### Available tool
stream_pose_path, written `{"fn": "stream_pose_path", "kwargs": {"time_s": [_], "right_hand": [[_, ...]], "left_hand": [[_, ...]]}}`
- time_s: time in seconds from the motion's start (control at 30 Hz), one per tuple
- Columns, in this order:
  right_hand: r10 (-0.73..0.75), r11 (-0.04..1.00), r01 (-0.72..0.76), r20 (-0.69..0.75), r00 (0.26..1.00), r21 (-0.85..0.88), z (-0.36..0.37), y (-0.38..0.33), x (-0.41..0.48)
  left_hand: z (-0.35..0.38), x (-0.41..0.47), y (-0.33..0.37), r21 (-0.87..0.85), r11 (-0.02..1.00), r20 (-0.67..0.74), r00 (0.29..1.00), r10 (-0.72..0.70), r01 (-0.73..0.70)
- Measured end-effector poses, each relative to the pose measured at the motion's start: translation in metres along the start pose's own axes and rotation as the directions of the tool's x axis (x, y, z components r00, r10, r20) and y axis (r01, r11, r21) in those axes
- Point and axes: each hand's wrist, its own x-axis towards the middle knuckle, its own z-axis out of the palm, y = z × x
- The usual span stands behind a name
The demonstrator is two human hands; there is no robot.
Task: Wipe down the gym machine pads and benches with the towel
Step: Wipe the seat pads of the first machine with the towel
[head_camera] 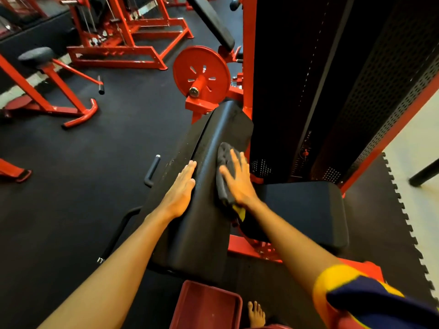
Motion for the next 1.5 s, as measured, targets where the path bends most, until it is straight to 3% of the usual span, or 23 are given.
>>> {"fn": "stream_pose_path", "kwargs": {"time_s": [0.07, 0.13, 0.27, 0.33, 0.4, 0.53, 0.73, 0.87, 1.13, 1.23, 1.4, 1.5], "right_hand": [[0.197, 0.978, -0.196, -0.010, 0.980, 0.075, -0.005, -0.028, 0.035], [0.227, 0.974, -0.227, -0.028, 0.973, -0.011, 0.000, -0.052, 0.045], [-0.113, 0.983, 0.112, 0.002, 0.994, -0.145, 0.014, -0.059, -0.002], [-0.181, 0.973, 0.181, 0.013, 0.983, -0.146, 0.020, -0.044, -0.034], [-0.117, 0.991, 0.116, -0.006, 0.993, -0.072, 0.024, -0.034, -0.055], [0.154, 0.977, -0.148, -0.028, 0.988, 0.153, 0.021, -0.025, -0.042], [0.364, 0.909, -0.335, -0.081, 0.928, 0.247, -0.007, -0.037, 0.041], [0.430, 0.874, -0.386, -0.099, 0.897, 0.295, -0.022, -0.042, 0.065], [0.260, 0.960, -0.249, -0.081, 0.962, 0.126, 0.013, -0.039, -0.021], [0.248, 0.967, -0.240, -0.090, 0.965, 0.086, 0.002, -0.032, 0.009], [0.375, 0.927, -0.371, -0.094, 0.922, 0.062, -0.019, -0.054, 0.098], [0.196, 0.978, -0.201, -0.083, 0.977, -0.060, -0.008, -0.062, 0.094]], "left_hand": [[-0.003, 0.002, -0.002, 0.025, 1.000, 0.004, 1.000, -0.006, 0.006], [-0.003, 0.006, 0.001, 0.023, 1.000, 0.012, 1.000, -0.021, 0.020], [-0.005, 0.027, 0.016, -0.069, 0.996, -0.013, 0.999, -0.051, 0.050], [-0.006, 0.040, 0.022, -0.139, 0.989, -0.033, 0.997, -0.064, 0.059], [-0.007, 0.050, 0.025, -0.144, 0.986, -0.031, 0.995, -0.093, 0.088], [-0.003, 0.065, 0.034, -0.113, 0.989, -0.041, 0.994, -0.098, 0.093], [0.001, 0.070, 0.033, -0.073, 0.993, -0.070, 0.992, -0.102, 0.097], [0.001, 0.069, 0.035, -0.061, 0.994, -0.081, 0.992, -0.097, 0.092], [0.001, 0.070, 0.030, -0.035, 0.995, -0.071, 0.993, -0.092, 0.090], [0.002, 0.070, 0.031, -0.027, 0.995, -0.068, 0.993, -0.094, 0.093], [0.002, 0.070, 0.031, -0.020, 0.994, -0.073, 0.992, -0.105, 0.104], [0.001, 0.071, 0.032, -0.030, 0.995, -0.078, 0.992, -0.102, 0.100]]}}
